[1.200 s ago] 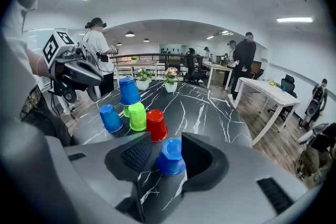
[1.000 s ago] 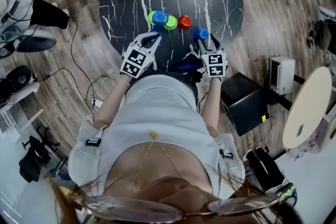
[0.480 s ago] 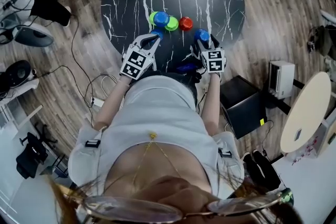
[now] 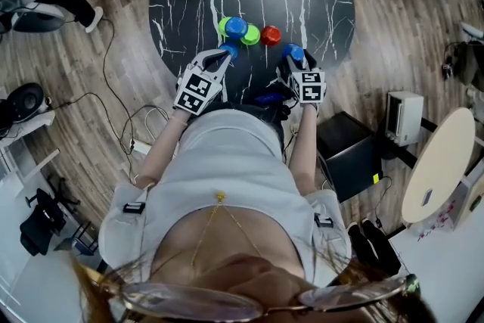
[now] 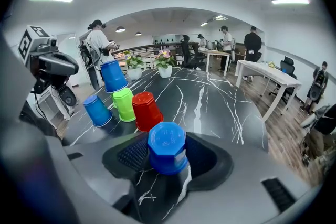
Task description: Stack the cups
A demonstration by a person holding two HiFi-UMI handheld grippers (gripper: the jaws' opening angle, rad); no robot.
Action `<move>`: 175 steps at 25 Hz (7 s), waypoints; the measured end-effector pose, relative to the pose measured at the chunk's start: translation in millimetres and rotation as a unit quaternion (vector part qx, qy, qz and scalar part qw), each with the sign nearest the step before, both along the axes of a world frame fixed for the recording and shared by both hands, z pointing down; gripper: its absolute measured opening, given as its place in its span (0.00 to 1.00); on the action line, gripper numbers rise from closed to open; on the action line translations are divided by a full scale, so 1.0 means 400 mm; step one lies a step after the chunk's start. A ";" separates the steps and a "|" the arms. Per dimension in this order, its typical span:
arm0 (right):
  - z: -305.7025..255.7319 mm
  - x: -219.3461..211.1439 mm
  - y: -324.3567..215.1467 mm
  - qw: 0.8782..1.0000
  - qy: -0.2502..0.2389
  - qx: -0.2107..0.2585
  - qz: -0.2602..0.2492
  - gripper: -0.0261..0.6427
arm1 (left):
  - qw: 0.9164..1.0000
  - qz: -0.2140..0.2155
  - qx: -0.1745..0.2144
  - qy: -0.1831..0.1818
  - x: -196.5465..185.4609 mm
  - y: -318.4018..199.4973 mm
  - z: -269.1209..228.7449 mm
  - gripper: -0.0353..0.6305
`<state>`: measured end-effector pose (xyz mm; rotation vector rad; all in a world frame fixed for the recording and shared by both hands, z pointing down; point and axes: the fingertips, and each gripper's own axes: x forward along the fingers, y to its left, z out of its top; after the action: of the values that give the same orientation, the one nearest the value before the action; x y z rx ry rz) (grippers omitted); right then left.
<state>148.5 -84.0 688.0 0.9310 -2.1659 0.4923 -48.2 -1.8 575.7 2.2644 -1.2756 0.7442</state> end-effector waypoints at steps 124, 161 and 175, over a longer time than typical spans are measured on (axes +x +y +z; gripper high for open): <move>-0.279 -0.221 0.062 0.994 -0.073 0.072 -0.028 0.34 | 0.999 0.039 -0.014 0.026 -0.116 0.028 0.059 0.10; -0.275 -0.052 0.165 0.993 -0.047 0.077 0.081 0.09 | 0.973 0.185 -0.070 -0.115 -0.016 0.015 0.270 0.46; -0.269 -0.029 0.156 0.992 -0.046 0.075 0.091 0.09 | 0.973 0.198 -0.061 -0.104 -0.018 0.028 0.204 0.41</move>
<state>137.0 -21.8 580.6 1.2176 -2.2365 0.4714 -55.2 9.3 657.1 2.4150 -0.8358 1.1935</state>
